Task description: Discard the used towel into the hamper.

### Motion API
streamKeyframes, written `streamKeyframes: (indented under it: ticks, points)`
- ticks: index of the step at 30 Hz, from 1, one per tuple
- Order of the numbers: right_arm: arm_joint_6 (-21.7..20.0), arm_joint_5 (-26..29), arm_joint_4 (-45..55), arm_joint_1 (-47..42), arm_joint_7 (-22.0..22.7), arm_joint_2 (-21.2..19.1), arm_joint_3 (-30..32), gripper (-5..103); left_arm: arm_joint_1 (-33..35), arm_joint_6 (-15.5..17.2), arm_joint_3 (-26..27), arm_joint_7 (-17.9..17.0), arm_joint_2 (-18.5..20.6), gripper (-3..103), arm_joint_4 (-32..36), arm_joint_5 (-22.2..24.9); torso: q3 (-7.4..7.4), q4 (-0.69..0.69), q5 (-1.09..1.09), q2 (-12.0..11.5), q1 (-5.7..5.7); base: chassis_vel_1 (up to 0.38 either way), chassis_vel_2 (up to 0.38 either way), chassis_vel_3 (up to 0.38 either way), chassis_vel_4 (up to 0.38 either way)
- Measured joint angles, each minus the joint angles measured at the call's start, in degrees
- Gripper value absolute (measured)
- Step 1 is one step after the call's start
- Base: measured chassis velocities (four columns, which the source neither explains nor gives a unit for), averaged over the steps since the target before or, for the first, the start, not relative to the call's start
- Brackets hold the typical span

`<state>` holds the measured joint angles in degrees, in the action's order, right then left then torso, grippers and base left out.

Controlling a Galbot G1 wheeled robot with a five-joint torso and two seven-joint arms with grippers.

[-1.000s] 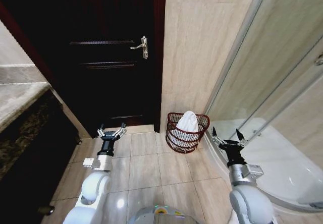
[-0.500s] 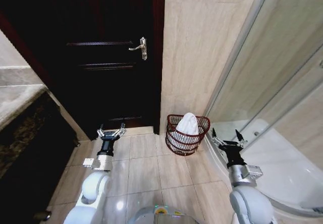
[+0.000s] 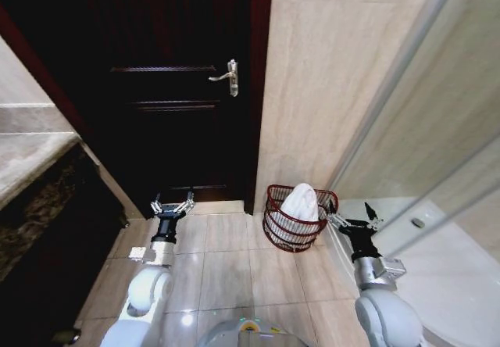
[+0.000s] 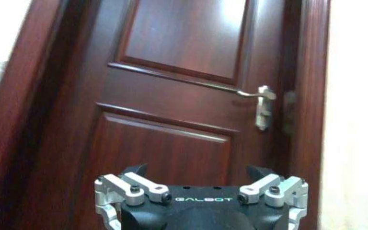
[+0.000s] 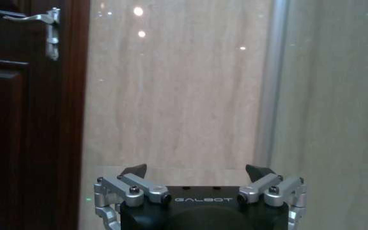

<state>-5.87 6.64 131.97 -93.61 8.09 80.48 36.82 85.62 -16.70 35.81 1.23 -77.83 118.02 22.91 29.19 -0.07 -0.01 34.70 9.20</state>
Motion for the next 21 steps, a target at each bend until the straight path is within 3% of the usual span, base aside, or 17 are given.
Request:
streamKeyframes:
  ticks: [21]
  points:
    - [-0.4, -1.9, 1.3, -1.2, 0.6, 0.6, -1.1, 100, -1.4, -1.0, 0.2, 0.0, 0.0, 100, -1.2, -2.3, 0.0, -0.01, 0.01, 0.0, 0.0, -0.065, 0.075, 0.081, -0.064]
